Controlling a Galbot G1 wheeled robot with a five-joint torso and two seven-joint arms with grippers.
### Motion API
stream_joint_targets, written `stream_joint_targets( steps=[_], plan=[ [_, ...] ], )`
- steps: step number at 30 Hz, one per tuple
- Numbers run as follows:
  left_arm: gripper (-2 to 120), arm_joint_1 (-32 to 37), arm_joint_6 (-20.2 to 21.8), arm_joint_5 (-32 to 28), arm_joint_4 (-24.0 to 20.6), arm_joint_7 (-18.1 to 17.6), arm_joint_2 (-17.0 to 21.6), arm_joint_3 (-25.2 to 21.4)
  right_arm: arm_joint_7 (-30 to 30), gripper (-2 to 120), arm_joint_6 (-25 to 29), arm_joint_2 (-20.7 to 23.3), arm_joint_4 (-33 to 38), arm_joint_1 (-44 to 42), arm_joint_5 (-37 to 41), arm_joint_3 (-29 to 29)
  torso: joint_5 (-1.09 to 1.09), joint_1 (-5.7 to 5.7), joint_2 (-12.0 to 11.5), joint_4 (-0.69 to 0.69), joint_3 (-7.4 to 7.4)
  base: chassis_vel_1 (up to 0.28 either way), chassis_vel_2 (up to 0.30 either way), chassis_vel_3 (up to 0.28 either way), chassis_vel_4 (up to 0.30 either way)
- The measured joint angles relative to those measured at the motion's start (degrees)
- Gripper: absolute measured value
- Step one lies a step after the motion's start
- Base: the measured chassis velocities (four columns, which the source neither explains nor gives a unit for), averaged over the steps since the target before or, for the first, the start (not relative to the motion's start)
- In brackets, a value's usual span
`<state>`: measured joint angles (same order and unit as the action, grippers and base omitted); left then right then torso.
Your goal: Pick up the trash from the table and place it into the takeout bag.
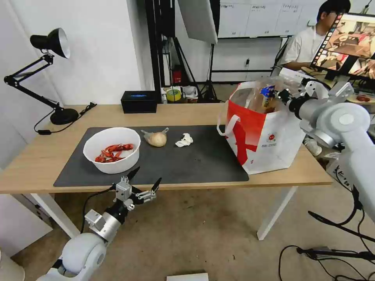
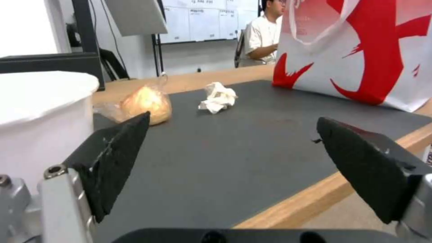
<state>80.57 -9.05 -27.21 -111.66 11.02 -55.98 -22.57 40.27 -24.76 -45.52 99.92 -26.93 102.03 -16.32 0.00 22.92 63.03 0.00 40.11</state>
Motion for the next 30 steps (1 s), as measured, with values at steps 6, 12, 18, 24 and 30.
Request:
stream_joint_targets(
  steps=[6,12,18,24,30],
  plan=[
    [100,-0.7,0.3,-0.2,0.0,-0.7,0.4,0.5,0.4,46,-0.7,0.3,-0.2,-0.1,0.4,-0.2,0.0,0.0,0.0,0.0,0.0,0.0,0.0,0.0,0.0],
    [100,-0.5,2.3,-1.0,-0.9,-1.0,0.6,0.3,-1.5,72,-2.3,0.5,-0.2,-0.6,-2.1,-0.2,0.01,0.0,0.0,0.0,0.0,0.0,0.0,0.0,0.0],
    [100,-0.7,2.4,-1.5,-0.9,-1.1,0.8,-0.3,-5.5,91,-2.2,0.8,0.0,-0.5,-4.9,0.0,0.01,0.0,0.0,0.0,0.0,0.0,0.0,0.0,0.0],
    [100,-0.5,1.0,-2.1,-0.9,-1.2,0.8,-1.6,-16.7,100,2.8,2.9,2.6,0.8,-11.3,0.1,0.0,0.0,0.0,0.01,0.0,0.0,0.0,0.0,0.0],
    [100,0.0,0.2,-3.2,-0.9,-1.2,0.6,-3.0,-22.7,100,3.2,6.2,7.1,-2.0,-15.7,-0.8,-0.02,0.0,0.0,0.01,0.0,0.0,0.0,0.0,0.0]
  ],
)
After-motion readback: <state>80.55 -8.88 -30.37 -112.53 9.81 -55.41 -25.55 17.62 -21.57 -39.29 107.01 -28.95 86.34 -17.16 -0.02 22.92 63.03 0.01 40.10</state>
